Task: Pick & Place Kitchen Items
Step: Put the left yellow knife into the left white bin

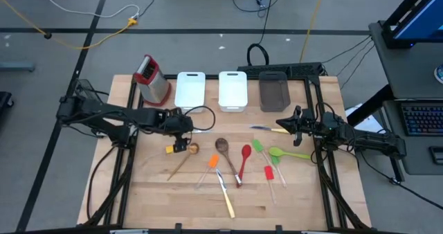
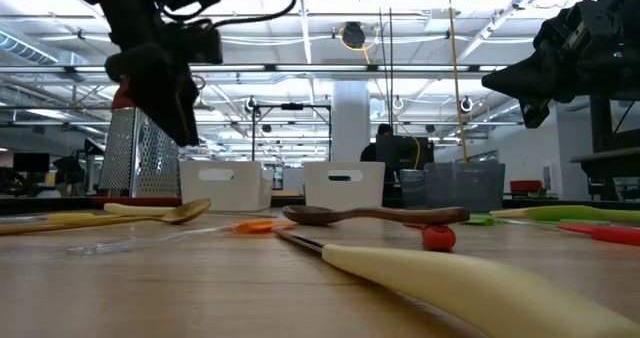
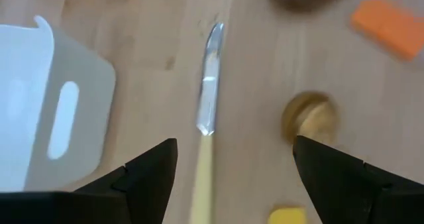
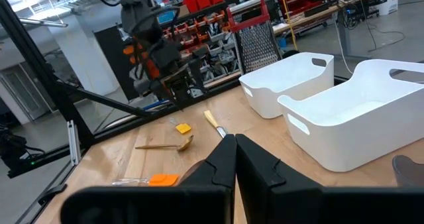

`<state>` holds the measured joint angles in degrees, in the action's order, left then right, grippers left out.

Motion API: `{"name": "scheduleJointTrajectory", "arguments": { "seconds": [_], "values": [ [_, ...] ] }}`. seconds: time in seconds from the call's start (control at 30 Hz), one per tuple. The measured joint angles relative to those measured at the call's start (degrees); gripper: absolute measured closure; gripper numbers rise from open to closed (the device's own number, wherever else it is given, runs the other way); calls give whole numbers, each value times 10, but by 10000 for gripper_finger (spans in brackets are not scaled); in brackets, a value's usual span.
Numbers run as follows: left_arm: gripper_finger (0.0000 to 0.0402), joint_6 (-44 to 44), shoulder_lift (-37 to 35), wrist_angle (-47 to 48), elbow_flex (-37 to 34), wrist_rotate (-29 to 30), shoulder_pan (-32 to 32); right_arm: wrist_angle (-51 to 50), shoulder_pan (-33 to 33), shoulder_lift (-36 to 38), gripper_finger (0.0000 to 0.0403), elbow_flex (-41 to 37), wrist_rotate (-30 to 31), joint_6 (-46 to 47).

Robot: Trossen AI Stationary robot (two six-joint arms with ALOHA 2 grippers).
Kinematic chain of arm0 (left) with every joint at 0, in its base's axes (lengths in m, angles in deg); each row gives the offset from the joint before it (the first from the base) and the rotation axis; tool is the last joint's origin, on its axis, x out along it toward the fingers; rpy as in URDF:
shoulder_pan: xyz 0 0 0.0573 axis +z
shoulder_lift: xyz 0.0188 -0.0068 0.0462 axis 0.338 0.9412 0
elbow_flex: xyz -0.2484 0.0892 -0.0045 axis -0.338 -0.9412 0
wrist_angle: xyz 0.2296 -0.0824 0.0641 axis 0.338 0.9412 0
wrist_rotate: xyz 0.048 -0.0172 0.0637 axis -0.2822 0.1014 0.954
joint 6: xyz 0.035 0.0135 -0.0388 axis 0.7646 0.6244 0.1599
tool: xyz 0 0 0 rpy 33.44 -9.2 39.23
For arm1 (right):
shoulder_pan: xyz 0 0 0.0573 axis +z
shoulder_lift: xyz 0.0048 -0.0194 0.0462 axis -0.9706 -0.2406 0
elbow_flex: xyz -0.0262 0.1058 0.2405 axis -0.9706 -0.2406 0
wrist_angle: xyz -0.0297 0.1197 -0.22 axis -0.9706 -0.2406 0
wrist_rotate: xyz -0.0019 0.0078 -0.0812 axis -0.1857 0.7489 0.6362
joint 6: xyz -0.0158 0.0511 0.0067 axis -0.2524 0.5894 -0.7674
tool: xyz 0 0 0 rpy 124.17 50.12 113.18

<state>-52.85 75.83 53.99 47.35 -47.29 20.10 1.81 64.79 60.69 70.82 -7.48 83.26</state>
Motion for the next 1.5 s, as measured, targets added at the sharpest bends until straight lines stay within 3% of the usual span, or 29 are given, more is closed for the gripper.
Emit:
{"name": "scheduleJointTrajectory", "arguments": {
  "seconds": [0.47, 0.8, 1.23, 1.5],
  "values": [
    [101, 43, 77, 23, 0, -36, 34, 0, 0, 0, 399, 0, 0, 0],
    [106, 55, 139, 29, -3, -29, 47, 0, 0, 0, 399, 0, 0, 15],
    [172, 86, 161, -23, -44, -65, 74, 0, 0, 0, 399, 0, 0, 15],
    [240, 103, 162, -31, -45, -79, 74, 0, 0, 0, 399, 0, 0, 15]
  ]
}}
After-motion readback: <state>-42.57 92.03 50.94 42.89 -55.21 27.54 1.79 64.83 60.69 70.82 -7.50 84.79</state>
